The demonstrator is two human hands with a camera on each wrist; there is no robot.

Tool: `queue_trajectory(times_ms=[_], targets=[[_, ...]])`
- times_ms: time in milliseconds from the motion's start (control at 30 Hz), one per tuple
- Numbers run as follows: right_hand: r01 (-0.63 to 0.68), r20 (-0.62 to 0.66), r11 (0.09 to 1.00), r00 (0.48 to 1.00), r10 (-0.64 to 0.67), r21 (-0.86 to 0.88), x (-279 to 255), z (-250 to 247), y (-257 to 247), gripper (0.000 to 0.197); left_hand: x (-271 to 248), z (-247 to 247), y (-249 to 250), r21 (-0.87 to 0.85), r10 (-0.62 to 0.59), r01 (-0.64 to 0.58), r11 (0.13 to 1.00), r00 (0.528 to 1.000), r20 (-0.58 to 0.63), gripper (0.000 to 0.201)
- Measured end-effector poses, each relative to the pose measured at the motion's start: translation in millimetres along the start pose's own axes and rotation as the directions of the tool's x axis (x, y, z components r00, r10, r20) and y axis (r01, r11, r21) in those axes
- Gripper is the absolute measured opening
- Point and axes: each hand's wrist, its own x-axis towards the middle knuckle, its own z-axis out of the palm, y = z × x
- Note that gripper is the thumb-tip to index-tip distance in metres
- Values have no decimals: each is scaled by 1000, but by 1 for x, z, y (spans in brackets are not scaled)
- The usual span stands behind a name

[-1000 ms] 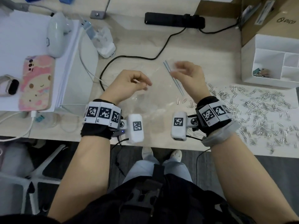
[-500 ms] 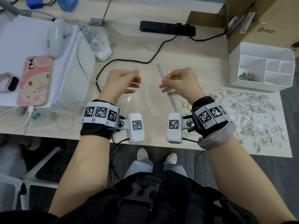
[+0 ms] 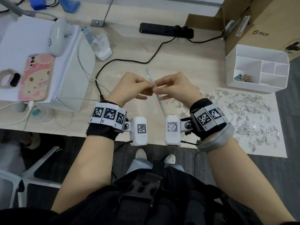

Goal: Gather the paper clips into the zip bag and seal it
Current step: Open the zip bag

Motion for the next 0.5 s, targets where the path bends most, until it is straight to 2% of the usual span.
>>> queue_trajectory(times_ms=[133, 233, 367, 500], targets=[[5, -52, 1000, 999, -5, -8, -1, 2, 1, 14, -2, 5, 5, 34, 16, -13, 999, 997, -71, 14], [-27, -85, 1000, 996, 27, -3, -2, 2, 1, 11, -4, 6, 7, 53, 4, 0, 999, 998, -67, 12], [-43, -80, 998, 996, 46, 37, -5, 1, 0, 10, -4, 3, 8, 62, 12, -8, 998, 998, -61, 19], [-28, -137, 999, 990, 33, 34, -3, 3, 0, 11, -1, 6, 8, 70, 19, -13, 997, 996, -90, 31]])
